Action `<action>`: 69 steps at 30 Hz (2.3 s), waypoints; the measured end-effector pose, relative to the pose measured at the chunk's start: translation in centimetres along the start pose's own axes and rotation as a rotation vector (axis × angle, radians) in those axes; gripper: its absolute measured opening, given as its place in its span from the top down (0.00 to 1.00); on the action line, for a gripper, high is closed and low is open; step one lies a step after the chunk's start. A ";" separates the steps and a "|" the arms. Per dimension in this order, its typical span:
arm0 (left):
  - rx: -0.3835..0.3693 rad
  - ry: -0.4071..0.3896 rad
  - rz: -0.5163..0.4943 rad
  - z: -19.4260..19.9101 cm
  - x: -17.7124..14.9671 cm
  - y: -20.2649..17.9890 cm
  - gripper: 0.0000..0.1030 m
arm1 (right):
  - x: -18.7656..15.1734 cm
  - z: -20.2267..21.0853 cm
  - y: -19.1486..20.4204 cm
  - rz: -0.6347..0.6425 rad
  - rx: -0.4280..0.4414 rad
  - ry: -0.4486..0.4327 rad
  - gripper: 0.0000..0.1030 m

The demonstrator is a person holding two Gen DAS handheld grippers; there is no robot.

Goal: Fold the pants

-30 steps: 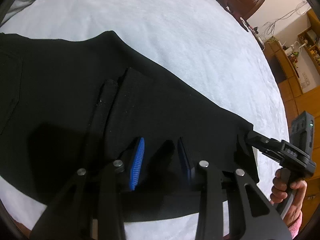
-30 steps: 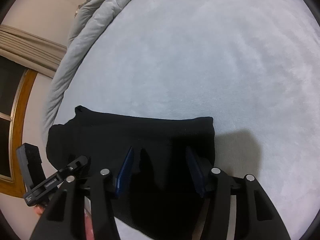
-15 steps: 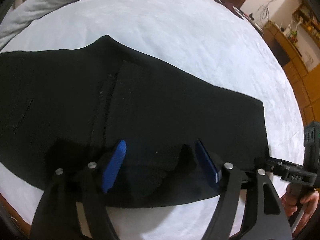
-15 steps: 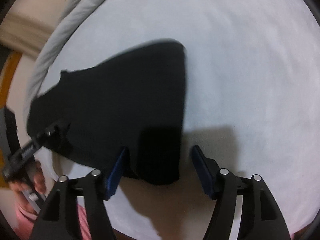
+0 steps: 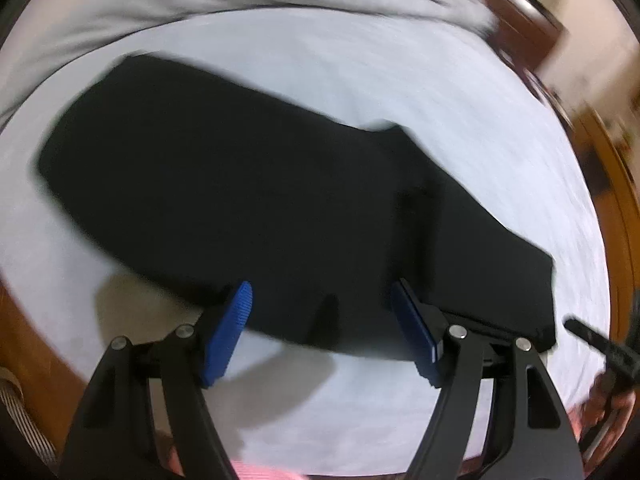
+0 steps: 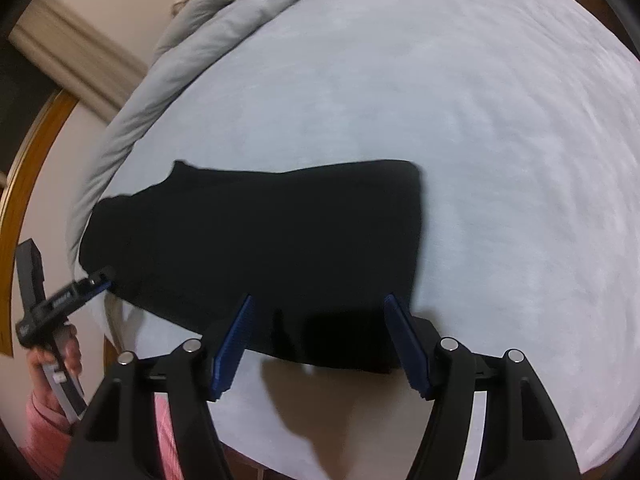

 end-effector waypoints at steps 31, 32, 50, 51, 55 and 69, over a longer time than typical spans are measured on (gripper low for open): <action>-0.019 -0.008 0.461 -4.4 7.0 16.8 0.27 | -1.0 -4.3 -0.7 -0.004 -0.008 0.088 0.34; -0.025 -0.010 0.467 -4.5 7.2 17.0 0.27 | -1.0 -4.4 -0.7 -0.005 -0.006 0.088 0.34; -0.092 0.040 0.474 -6.3 9.0 15.7 0.28 | -1.0 -4.9 -0.7 0.022 0.006 0.092 0.30; -0.092 0.042 0.480 -6.4 9.1 15.7 0.32 | -1.0 -4.8 -0.8 0.021 0.010 0.092 0.30; -0.075 0.020 0.471 -5.5 9.5 15.3 0.64 | -1.0 -4.9 -1.0 0.015 0.020 0.092 0.29; -0.132 -0.157 0.407 -0.7 9.6 12.5 0.83 | -0.9 -4.8 -1.4 0.004 0.052 0.087 0.29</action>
Point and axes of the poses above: each gripper's, at about its wrist camera, not at the fingertips, and z roughly against the way its jaws point, y to its left, x to its top, the point moved 3 cm from there along -z, roughly the way its jaws point, and after that the axes turned 12 degrees about x, right-handed, at the moved point
